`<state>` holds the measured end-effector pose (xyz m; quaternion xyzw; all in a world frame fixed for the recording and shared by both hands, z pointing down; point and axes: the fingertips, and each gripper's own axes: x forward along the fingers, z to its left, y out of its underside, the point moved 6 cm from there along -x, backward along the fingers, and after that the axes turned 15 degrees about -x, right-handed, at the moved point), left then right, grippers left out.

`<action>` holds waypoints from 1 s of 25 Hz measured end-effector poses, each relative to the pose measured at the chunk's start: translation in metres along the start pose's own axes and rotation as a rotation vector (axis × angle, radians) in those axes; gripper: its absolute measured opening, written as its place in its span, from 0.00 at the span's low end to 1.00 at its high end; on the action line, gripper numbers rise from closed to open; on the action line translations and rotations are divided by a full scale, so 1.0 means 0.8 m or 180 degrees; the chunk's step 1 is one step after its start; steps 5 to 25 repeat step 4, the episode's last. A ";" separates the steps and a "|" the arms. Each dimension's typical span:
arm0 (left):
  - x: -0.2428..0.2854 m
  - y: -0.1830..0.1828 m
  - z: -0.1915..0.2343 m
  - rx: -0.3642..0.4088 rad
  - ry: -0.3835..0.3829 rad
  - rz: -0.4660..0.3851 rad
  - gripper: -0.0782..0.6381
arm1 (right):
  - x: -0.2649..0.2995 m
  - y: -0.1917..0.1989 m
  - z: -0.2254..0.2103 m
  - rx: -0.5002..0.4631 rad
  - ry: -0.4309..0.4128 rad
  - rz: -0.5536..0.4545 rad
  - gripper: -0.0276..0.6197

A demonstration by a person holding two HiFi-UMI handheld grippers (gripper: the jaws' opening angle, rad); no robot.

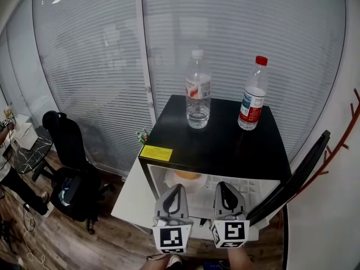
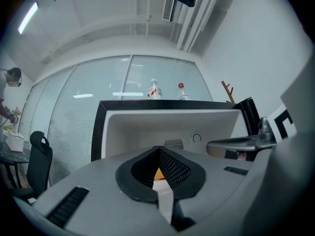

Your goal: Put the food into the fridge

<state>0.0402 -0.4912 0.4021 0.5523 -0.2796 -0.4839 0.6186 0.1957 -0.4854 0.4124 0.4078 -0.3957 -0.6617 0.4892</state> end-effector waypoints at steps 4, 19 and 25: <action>0.004 0.005 0.002 0.0077 -0.0027 0.0089 0.15 | 0.004 0.001 -0.003 -0.0040 -0.0004 0.0046 0.09; 0.004 0.005 0.002 0.0077 -0.0027 0.0089 0.15 | 0.004 0.001 -0.003 -0.0040 -0.0004 0.0046 0.09; 0.004 0.005 0.002 0.0077 -0.0027 0.0089 0.15 | 0.004 0.001 -0.003 -0.0040 -0.0004 0.0046 0.09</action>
